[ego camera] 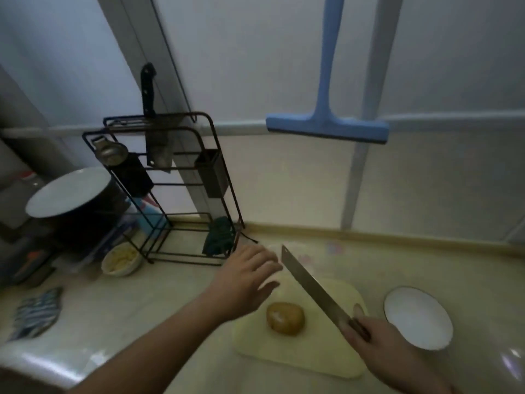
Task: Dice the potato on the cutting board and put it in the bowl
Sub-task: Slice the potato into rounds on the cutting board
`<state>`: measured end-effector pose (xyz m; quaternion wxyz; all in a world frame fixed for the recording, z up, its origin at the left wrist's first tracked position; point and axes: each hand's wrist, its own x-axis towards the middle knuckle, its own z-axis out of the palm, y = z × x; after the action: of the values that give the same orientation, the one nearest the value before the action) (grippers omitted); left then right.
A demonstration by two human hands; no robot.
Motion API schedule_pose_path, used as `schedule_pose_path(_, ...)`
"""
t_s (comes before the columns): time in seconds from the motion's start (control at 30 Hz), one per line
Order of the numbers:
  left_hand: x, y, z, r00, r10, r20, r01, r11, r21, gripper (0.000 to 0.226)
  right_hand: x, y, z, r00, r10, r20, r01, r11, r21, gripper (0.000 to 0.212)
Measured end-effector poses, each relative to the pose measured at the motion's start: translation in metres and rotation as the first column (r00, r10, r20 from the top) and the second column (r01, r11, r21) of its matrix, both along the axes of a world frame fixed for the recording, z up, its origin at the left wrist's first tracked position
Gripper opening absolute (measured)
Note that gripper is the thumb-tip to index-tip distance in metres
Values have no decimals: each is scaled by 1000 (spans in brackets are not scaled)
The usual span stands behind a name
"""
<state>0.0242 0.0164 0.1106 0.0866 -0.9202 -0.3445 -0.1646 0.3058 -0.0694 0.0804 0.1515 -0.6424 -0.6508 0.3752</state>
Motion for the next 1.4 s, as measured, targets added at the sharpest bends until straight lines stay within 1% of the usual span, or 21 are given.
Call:
schedule_pose_path(0.07, 2, -15, -39, 995, 65, -77, -76, 985, -156, 33, -2, -14, -28, 990, -126, -65, 122, 991, -61, 59)
schedule_pose_path(0.13, 10, -25, -70, 988, 99, -122, -131, 946, -297, 39, -5, -21, -46, 968, -213, -129, 199, 973, -115, 66)
schedule_pose_path(0.2, 19, -30, -95, 981, 98, -169, -159, 905, -394, 48, -7, -21, -58, 953, -263, -149, 239, 957, -163, 62)
schedule_pose_path(0.3, 30, -30, -121, 978, 76, -196, -162, 867, -471, 59, -12, -15, -72, 953, -260, -157, 233, 957, -174, 53)
schedule_pose_path(0.37, 33, -27, -135, 980, 60, -192, -143, 878, -458, 56, -17, -11, -76, 957, -246, -151, 218, 959, -181, 53)
schedule_pose_path(0.43, 34, -21, -148, 986, 72, -152, -128, 908, -399, 49, -21, -5, -78, 961, -239, -139, 211, 959, -192, 52)
schedule_pose_path(0.53, 38, -11, -163, 986, 145, -77, -162, 937, -309, 47, -24, 2, -78, 959, -243, -143, 212, 956, -201, 49)
schedule_pose_path(0.63, 48, 4, -165, 976, 219, -8, -213, 940, -267, 43, -26, 10, -79, 960, -242, -139, 215, 959, -183, 48)
schedule_pose_path(0.73, 49, 12, -164, 972, 236, -8, -226, 921, -317, 46, -28, 14, -80, 962, -233, -143, 210, 965, -160, 46)
schedule_pose_path(0.83, 43, 14, -169, 976, 216, -34, -213, 903, -374, 58, -30, 12, -86, 969, -193, -152, 168, 972, -164, 43)
schedule_pose_path(0.97, 38, 12, -174, 970, 234, 61, -188, 890, -416, 62, -33, 9, -91, 965, -192, -181, 159, 971, -180, 32)
schedule_pose_path(1.17, 33, 6, -185, 975, 208, 81, -170, 927, -334, 56, -32, 9, -91, 946, -245, -212, 210, 962, -173, 25)
schedule_pose_path(1.4, 33, 7, -185, 980, 194, 53, -169, 937, -305, 54, -35, -6, -68, 934, -263, -241, 236, 962, -134, 23)
